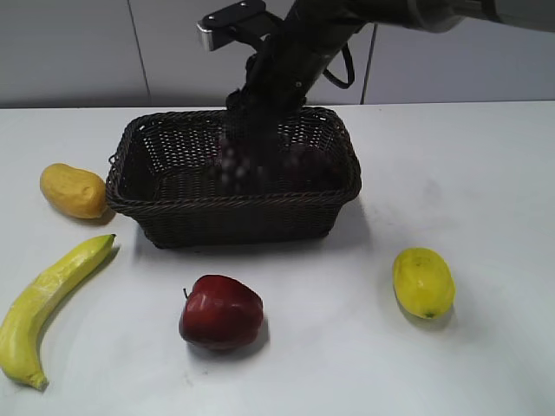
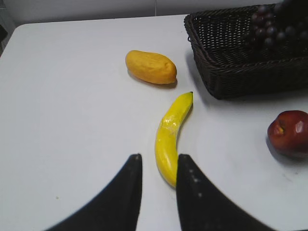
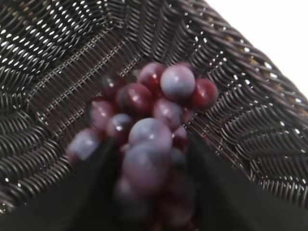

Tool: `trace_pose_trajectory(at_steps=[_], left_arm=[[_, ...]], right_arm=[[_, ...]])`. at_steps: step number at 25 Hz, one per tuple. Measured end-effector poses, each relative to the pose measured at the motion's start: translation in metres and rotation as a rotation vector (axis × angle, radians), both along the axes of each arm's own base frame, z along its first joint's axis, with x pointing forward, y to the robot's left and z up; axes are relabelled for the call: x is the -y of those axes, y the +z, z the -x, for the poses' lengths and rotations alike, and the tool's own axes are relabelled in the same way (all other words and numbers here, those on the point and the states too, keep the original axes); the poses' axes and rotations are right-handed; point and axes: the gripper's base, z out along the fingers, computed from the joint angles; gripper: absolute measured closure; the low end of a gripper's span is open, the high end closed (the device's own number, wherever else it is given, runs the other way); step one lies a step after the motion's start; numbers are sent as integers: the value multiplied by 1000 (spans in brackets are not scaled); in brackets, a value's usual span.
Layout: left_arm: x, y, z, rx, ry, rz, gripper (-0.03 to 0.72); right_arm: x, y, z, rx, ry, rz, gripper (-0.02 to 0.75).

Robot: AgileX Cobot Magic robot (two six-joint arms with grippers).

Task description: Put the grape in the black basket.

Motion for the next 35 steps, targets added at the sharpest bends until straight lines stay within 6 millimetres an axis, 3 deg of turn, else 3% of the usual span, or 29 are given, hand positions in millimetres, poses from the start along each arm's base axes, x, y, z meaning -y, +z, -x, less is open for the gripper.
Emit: trace_pose_trajectory(at_steps=[1,2,5,11,17,23,26,29,35], left_arm=[[0,0,0,0,0,0,460],[0,0,0,0,0,0,460],[0,0,0,0,0,1,460],[0,0,0,0,0,-1,460],[0,0,0,0,0,-1,460],[0,0,0,0,0,0,460],[0,0,0,0,0,0,460],[0,0,0,0,0,0,460],[0,0,0,0,0,0,460]], right_arm=[[0,1,0,-1,1,0,153],[0,2,1,-2,2,1,128],[4,16,5,12,13,11,113],[27,82,28,57,6,39,113],[67,145,66,5,-121,110,125],[116,182,80,29,-295,69,148],[154,182,85,8,-401,76,152],[192,168,98,-49,-501,108,152],[241,130,155,-143,-624,151,152]])
